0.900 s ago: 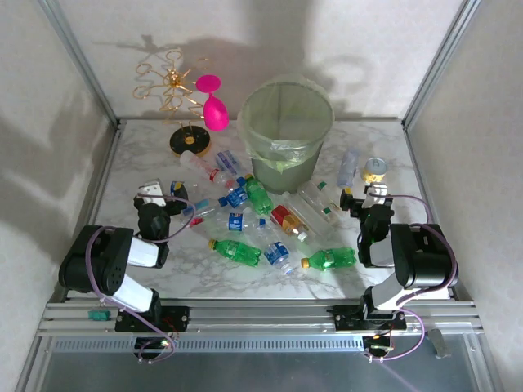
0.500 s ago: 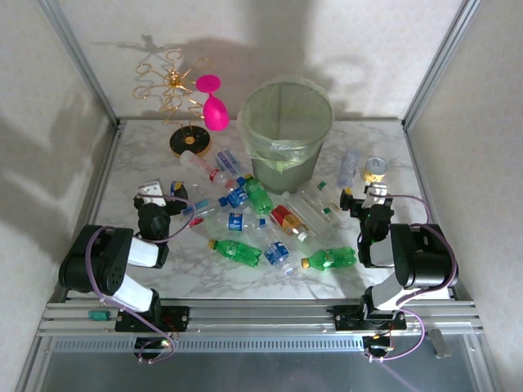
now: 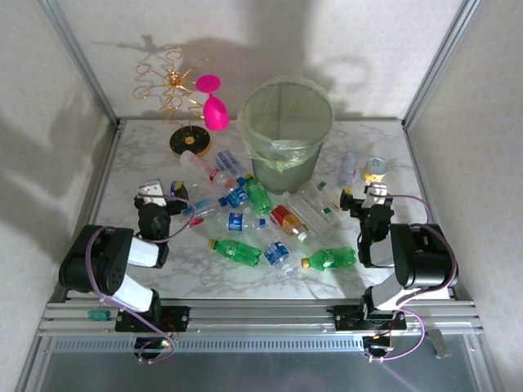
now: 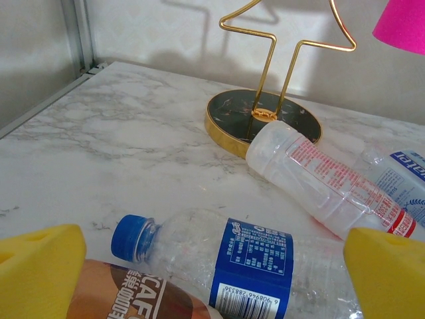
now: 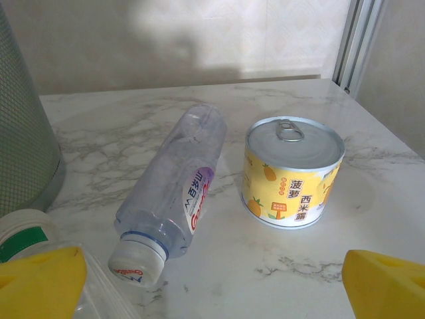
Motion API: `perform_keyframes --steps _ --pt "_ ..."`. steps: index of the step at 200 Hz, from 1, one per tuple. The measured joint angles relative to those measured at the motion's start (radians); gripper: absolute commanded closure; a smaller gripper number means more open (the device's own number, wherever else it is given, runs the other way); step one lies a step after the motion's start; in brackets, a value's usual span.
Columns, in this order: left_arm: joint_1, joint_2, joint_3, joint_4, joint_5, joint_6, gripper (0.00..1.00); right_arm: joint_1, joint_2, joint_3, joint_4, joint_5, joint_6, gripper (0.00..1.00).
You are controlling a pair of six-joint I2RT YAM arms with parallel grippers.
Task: Put the plastic bottles in the bin
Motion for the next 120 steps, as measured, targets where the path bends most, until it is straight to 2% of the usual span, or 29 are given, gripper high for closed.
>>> perform_keyframes --steps 33,58,89,120 --pt "-0.011 0.000 0.000 0.000 -0.013 0.004 0.01 0.000 0.000 0.000 0.000 0.000 0.000 0.01" --pt "-0.044 -0.061 0.006 -0.069 -0.111 0.003 0.01 0.000 -0.053 0.046 -0.118 -0.020 -0.003 0.01" --pt "-0.087 -0.263 0.036 -0.185 -0.208 0.040 0.01 0.028 -0.272 0.122 -0.265 -0.009 -0.016 0.01" --pt "-0.230 -0.503 0.079 -0.285 -0.287 0.069 0.01 0.200 -0.522 0.149 -0.372 -0.008 -0.051 0.01"
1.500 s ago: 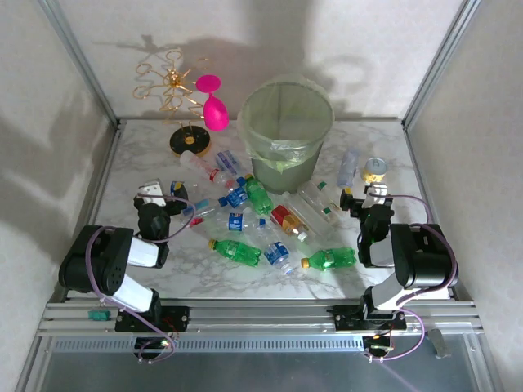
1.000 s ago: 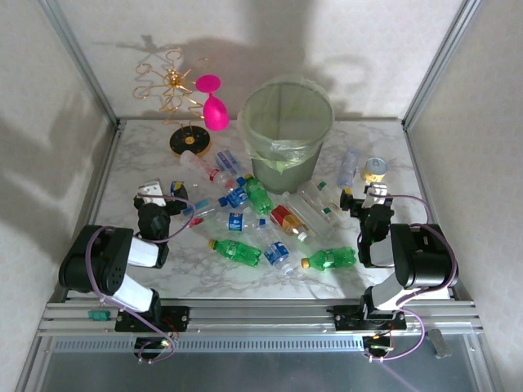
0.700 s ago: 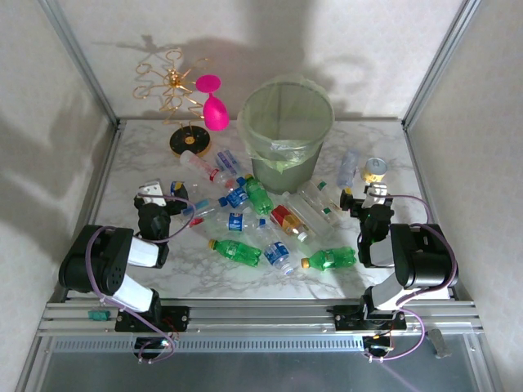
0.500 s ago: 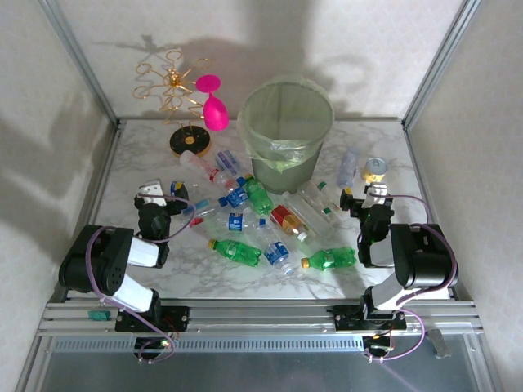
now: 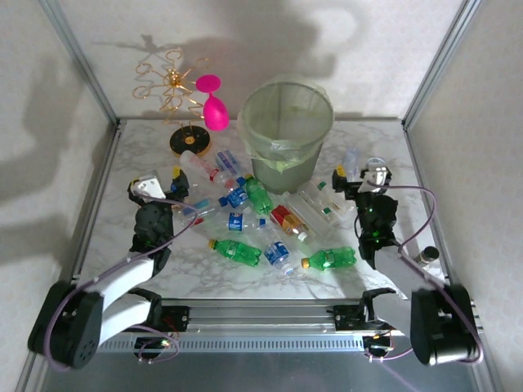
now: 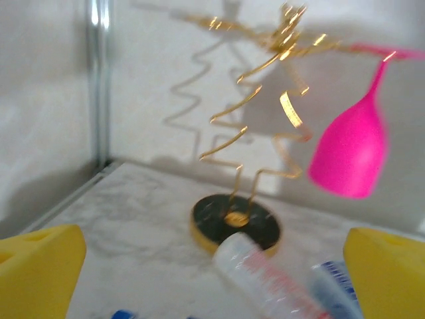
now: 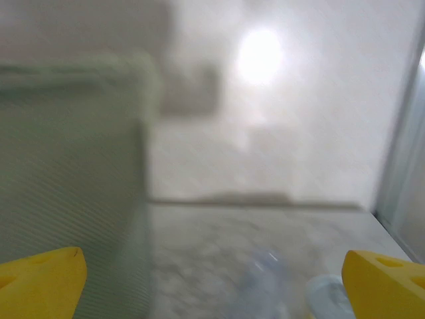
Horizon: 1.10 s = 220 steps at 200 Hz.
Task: Put the plastic bottles in the bin
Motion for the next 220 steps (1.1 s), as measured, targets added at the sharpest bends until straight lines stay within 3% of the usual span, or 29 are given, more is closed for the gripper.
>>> perform_keyframes --steps 31,54,73,99,161,220 --pt "-0.143 -0.169 0.277 -0.405 -0.063 -0.142 0.01 0.192 -0.189 0.122 -0.216 -0.133 -0.029 0.01" --pt "-0.159 -0.242 0.529 -0.740 -0.072 -0.340 0.01 0.323 -0.290 0.282 -0.407 -0.201 0.033 0.01" --pt "-0.159 -0.272 0.673 -1.001 -0.085 -0.482 0.00 0.336 -0.305 0.445 -0.615 -0.136 0.234 0.01" --pt "-0.156 -0.287 0.730 -1.275 -0.114 -0.607 0.01 0.330 -0.271 0.579 -0.829 -0.173 0.393 0.01" --pt "-0.171 -0.111 0.658 -1.573 -0.136 -0.520 0.01 0.332 -0.226 0.493 -1.146 -0.309 0.501 0.01" --pt "-0.393 -0.047 0.740 -1.679 -0.347 -0.437 0.01 0.332 -0.318 0.467 -1.150 -0.332 0.484 0.01"
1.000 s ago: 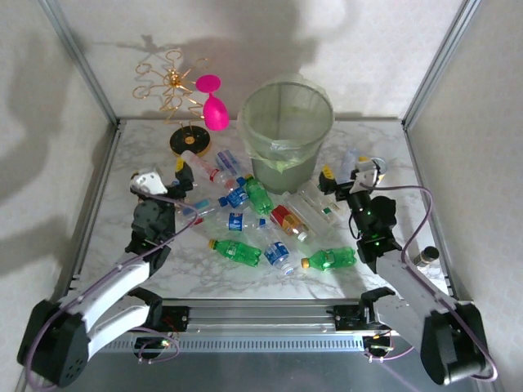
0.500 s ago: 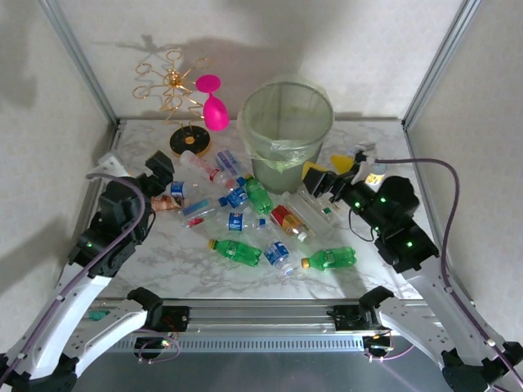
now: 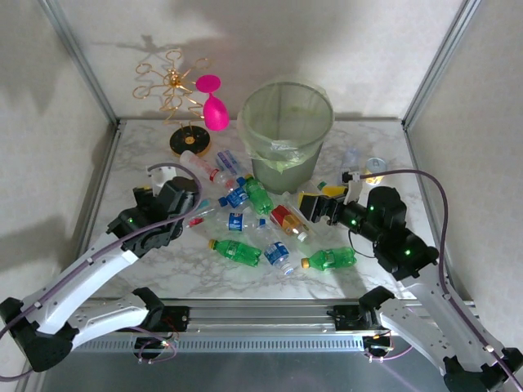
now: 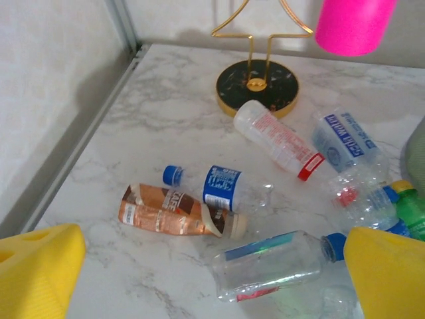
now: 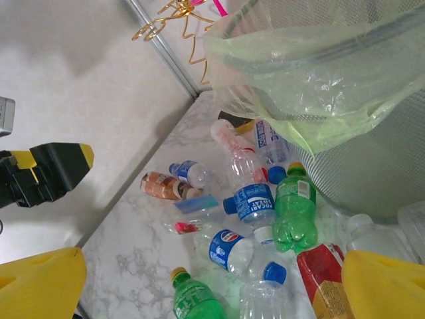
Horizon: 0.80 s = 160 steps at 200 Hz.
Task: Put the plastic bottles in the bin
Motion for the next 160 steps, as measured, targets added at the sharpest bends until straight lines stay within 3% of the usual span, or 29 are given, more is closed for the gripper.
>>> perform_keyframes --steps 31,61,79,100,160 --pt "0.051 -0.062 -0.012 0.045 0.028 -0.087 0.01 0.000 0.050 0.000 -0.015 0.059 0.017 0.01" --pt "0.328 -0.110 -0.060 0.132 0.223 -0.264 0.00 0.000 0.028 -0.051 -0.005 0.103 0.047 0.04" --pt "0.484 -0.021 -0.066 0.134 0.343 -0.420 0.00 0.000 0.031 -0.058 -0.010 0.122 0.060 0.04" --pt "0.602 0.148 -0.066 0.123 0.465 -0.556 0.01 0.000 0.075 -0.058 -0.016 0.142 0.075 0.05" --pt "0.710 0.465 -0.031 0.108 0.617 -0.712 0.04 0.000 0.108 -0.063 -0.053 0.176 0.084 0.06"
